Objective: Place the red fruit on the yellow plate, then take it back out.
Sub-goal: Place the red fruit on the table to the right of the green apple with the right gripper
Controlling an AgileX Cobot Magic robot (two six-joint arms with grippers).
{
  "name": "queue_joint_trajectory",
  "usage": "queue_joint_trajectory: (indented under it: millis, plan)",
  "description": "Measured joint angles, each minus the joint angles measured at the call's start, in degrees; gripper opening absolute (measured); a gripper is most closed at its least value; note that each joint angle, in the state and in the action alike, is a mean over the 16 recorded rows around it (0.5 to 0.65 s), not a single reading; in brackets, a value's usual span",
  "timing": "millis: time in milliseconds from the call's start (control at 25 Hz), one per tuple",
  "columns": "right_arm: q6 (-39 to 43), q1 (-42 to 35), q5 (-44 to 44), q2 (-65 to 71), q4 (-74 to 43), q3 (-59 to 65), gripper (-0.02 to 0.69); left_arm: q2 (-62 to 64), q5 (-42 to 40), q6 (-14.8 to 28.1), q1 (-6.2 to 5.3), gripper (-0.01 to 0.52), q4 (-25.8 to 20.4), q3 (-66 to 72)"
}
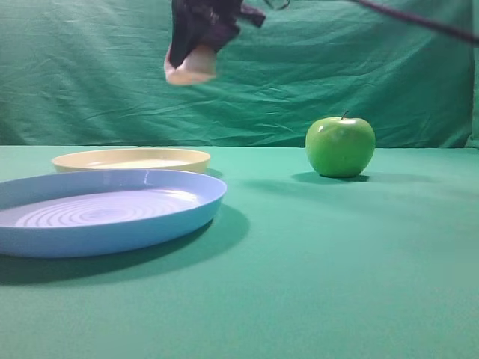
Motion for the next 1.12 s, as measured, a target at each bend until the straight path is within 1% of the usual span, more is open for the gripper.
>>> queue_joint_trajectory:
  millis: [280, 560, 840, 1120]
  plan:
    - [3.98, -3.76, 3.49, -12.01, -3.83, 7.6, 0.204, 0.0, 0.0, 0.05, 0.0, 0.0, 0.0, 0.0]
    - [5.59, -9.95, 1.95, -26.32, -4.64, 25.27, 0.199, 0.0, 0.0, 0.1, 0.0, 0.0, 0.0, 0.0]
    - [5.67, -16.1, -5.05, -39.25, -3.74, 48.9, 0.187, 0.0, 0.0, 0.1, 0.0, 0.0, 0.0, 0.0]
    - [5.5, -19.34, -17.49, -45.39, -2.86, 70.6, 0.178, 0.0, 0.0, 0.1, 0.0, 0.0, 0.0, 0.0]
